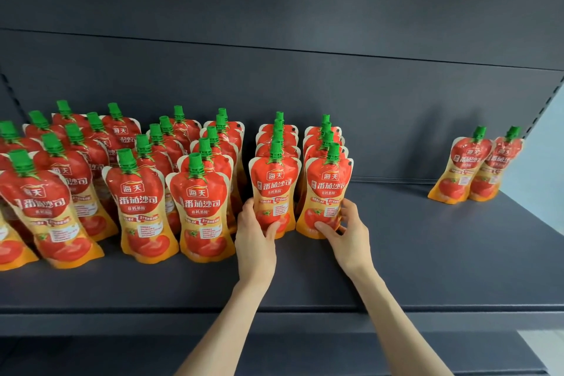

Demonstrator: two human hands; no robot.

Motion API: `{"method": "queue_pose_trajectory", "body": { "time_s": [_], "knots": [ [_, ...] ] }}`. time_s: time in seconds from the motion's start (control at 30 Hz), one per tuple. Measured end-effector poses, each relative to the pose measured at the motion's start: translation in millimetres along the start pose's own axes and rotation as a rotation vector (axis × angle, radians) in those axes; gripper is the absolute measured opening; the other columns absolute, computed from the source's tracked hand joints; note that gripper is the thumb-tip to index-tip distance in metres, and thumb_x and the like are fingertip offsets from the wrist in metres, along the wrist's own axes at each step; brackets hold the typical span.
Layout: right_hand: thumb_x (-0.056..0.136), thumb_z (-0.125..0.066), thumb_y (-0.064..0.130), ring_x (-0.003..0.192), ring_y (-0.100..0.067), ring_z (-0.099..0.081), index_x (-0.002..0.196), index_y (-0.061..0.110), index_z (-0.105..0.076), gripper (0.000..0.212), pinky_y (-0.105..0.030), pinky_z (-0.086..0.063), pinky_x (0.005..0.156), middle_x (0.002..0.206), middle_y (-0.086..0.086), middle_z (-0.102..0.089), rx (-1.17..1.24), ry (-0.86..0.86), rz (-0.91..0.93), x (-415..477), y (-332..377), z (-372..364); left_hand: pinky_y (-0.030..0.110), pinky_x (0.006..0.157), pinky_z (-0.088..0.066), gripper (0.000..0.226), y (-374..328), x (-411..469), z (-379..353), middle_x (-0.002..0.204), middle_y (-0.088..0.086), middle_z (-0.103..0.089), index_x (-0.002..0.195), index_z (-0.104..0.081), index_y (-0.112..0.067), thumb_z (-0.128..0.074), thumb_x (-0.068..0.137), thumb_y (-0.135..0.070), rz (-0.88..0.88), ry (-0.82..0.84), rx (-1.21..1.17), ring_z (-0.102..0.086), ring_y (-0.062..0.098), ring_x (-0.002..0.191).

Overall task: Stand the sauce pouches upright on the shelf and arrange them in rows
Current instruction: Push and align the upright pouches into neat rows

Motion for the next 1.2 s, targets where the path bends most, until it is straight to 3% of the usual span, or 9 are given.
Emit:
{"method": "queue_pose_trajectory", "body": {
  "time_s": [0.5,0.8,1.03,1.13,1.2],
  "knots": [
    [0.08,-0.072,0.02,0.101,-0.008,-0.056,0.125,0.016,-0.046,0.052,-0.025,-0.047,0.089,0.114,0.006,-0.059,-0.019,-0.009,-0.005,-1,1,1,0.037,0.098,-0.044,0.06,4,2,-2,0.134,0.008,-0.05,0.135,-0.037,-0.011,-0.066,0.084,-0.022,0.019,0.026,-0.014,-0.049,0.025,0.124],
    [0.082,-0.071,0.019,0.101,-0.007,-0.055,0.126,0.015,-0.044,0.052,-0.017,-0.043,0.084,0.117,0.005,-0.059,0.0,0.01,-0.017,-2,2,1,0.038,0.099,-0.043,0.058,8,2,-4,0.134,0.008,-0.051,0.136,-0.036,-0.011,-0.064,0.086,-0.021,0.022,0.038,-0.038,-0.049,0.025,0.124],
    [0.08,-0.073,0.022,0.108,-0.011,-0.055,0.124,0.018,-0.045,0.053,-0.027,-0.047,0.092,0.123,0.0,-0.059,-0.048,0.013,-0.02,-6,4,3,0.037,0.104,-0.039,0.072,8,-4,-6,0.143,0.008,-0.042,0.144,-0.026,-0.012,-0.066,0.085,-0.024,0.042,0.066,-0.015,-0.042,0.024,0.131],
    [0.082,-0.071,0.027,0.118,-0.018,-0.051,0.125,0.019,-0.048,0.05,-0.039,-0.046,0.099,0.126,0.001,-0.057,-0.129,-0.02,-0.017,-10,4,16,0.041,0.105,-0.041,0.072,2,-21,-3,0.145,0.006,-0.041,0.145,-0.026,-0.015,-0.065,0.085,-0.026,-0.023,0.082,-0.036,-0.042,0.023,0.132],
    [0.085,-0.067,0.027,0.117,-0.018,-0.051,0.124,0.017,-0.053,0.042,-0.037,-0.045,0.098,0.125,0.0,-0.056,-0.152,-0.074,-0.034,-15,4,32,0.034,0.106,-0.038,0.066,-8,-33,5,0.145,0.006,-0.041,0.142,-0.031,-0.013,-0.063,0.086,-0.026,-0.1,0.055,-0.016,-0.041,0.021,0.133]
  ]
}}
Point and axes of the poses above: each hand's wrist, its own x-axis towards the middle knuckle, its own z-axis out of the back of the hand, y = z × x, the point moved 10 cm from there along x, towards the middle knuckle
